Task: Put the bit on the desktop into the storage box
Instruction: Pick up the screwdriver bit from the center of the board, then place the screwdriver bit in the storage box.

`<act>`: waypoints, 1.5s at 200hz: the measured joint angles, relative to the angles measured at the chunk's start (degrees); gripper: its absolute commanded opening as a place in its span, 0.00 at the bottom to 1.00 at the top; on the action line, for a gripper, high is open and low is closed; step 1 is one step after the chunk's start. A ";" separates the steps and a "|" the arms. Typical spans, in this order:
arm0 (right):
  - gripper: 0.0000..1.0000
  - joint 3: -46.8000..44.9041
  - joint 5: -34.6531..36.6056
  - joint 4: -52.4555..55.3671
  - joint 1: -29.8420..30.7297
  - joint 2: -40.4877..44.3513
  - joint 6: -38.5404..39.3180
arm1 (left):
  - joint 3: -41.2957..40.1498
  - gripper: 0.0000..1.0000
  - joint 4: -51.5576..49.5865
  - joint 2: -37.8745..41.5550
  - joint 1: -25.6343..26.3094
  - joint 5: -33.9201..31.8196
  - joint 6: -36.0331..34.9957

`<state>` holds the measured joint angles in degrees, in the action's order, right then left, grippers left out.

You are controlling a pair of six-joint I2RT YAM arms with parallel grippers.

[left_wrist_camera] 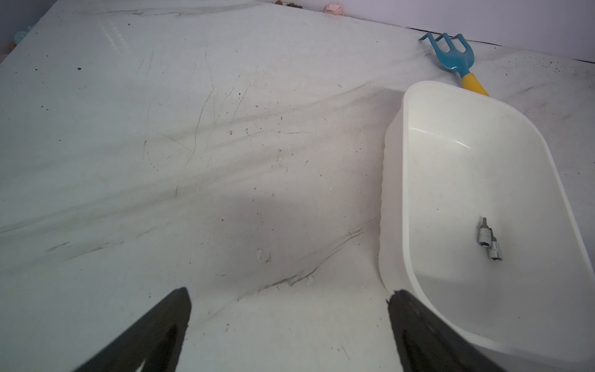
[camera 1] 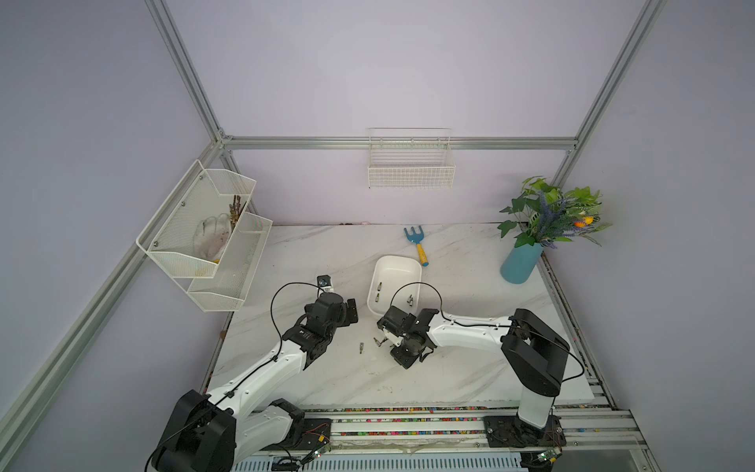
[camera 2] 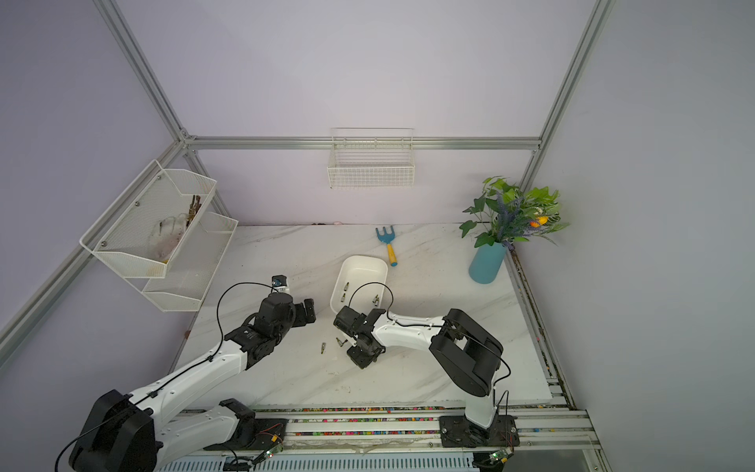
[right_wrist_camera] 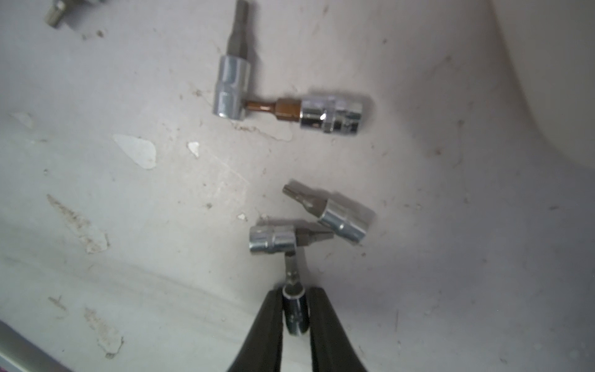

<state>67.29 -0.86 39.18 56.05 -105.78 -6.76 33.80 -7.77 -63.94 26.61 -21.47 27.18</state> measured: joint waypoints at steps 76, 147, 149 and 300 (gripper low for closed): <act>0.13 0.00 0.59 0.13 0.00 0.04 -0.17 | 0.00 1.00 0.00 0.00 0.00 0.00 0.00; 0.10 -1.51 2.58 1.90 0.00 4.85 -0.92 | 0.00 1.00 0.00 0.00 -0.31 0.00 0.00; 0.10 -1.49 2.78 1.95 0.00 5.18 -0.92 | 0.00 1.00 0.00 0.00 -0.31 0.00 0.00; 0.09 6.64 14.47 -14.19 -7.43 5.66 -1.68 | 0.00 1.00 0.02 0.00 -0.31 0.13 0.00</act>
<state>73.93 13.61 24.99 48.62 -100.12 -8.45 33.80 -7.75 -63.94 26.30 -21.34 27.18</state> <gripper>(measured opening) 0.130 0.999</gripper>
